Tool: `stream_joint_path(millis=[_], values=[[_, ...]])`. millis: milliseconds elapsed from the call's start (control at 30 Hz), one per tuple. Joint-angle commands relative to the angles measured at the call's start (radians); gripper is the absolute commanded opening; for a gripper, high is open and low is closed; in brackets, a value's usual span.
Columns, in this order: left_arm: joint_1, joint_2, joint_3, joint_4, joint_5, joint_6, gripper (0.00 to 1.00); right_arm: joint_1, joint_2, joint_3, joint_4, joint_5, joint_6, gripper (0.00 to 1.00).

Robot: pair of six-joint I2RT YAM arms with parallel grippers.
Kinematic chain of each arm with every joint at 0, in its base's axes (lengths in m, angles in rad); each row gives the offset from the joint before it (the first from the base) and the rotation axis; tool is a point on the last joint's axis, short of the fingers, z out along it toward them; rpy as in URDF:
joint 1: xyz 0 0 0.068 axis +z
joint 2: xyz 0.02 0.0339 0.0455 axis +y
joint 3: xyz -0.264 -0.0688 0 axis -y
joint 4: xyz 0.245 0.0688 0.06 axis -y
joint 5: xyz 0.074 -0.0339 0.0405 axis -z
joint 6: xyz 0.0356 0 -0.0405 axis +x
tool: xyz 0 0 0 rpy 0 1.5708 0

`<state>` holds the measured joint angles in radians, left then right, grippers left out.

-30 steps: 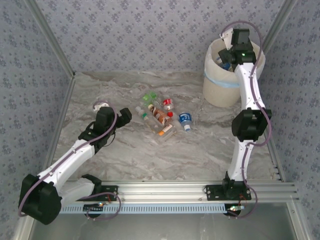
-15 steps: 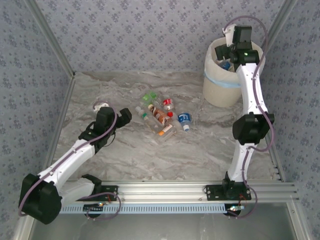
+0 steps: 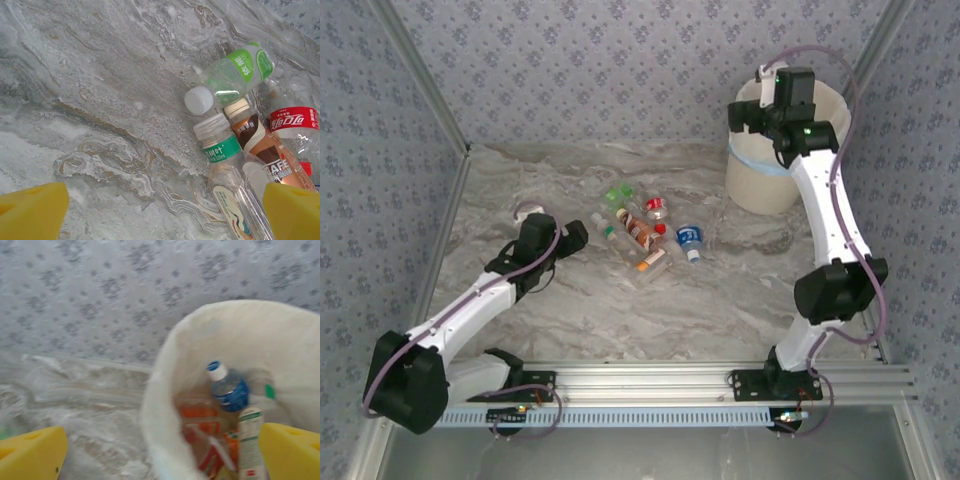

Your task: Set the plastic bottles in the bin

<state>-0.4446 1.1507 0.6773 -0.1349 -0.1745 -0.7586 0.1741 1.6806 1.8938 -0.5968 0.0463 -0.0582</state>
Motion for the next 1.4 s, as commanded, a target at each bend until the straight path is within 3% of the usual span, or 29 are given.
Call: stream_joint_path(millis=[0, 133, 300, 433, 600, 800, 1067, 1367], values=[[0.008, 0.028, 0.057, 0.025, 0.033, -0.038, 0.99, 0.056, -0.058, -0.073, 0.023, -0.048, 0.057, 1.00], [0.006, 0.080, 0.124, -0.038, 0.087, -0.056, 1.00, 0.127, -0.079, -0.158, 0.020, -0.048, 0.086, 1.00], [-0.045, 0.098, 0.164, -0.096, 0.100, -0.094, 0.99, 0.202, -0.091, -0.258, 0.015, 0.043, 0.136, 1.00], [-0.112, 0.112, 0.173, -0.088, 0.138, -0.099, 0.99, 0.214, -0.096, -0.358, 0.045, 0.099, 0.248, 1.00], [-0.185, 0.132, 0.154, -0.062, 0.192, -0.167, 0.99, 0.214, -0.081, -0.494, 0.135, 0.078, 0.383, 0.99], [-0.246, 0.147, 0.173, -0.102, 0.159, -0.063, 0.99, 0.213, 0.011, -0.518, 0.136, 0.066, 0.436, 0.97], [-0.257, 0.191, 0.137, 0.012, 0.216, -0.079, 0.99, 0.213, 0.150, -0.480, 0.158, 0.050, 0.515, 0.95], [-0.255, 0.172, 0.131, -0.033, 0.081, -0.093, 0.99, 0.222, 0.274, -0.458, 0.139, 0.002, 0.485, 0.88]])
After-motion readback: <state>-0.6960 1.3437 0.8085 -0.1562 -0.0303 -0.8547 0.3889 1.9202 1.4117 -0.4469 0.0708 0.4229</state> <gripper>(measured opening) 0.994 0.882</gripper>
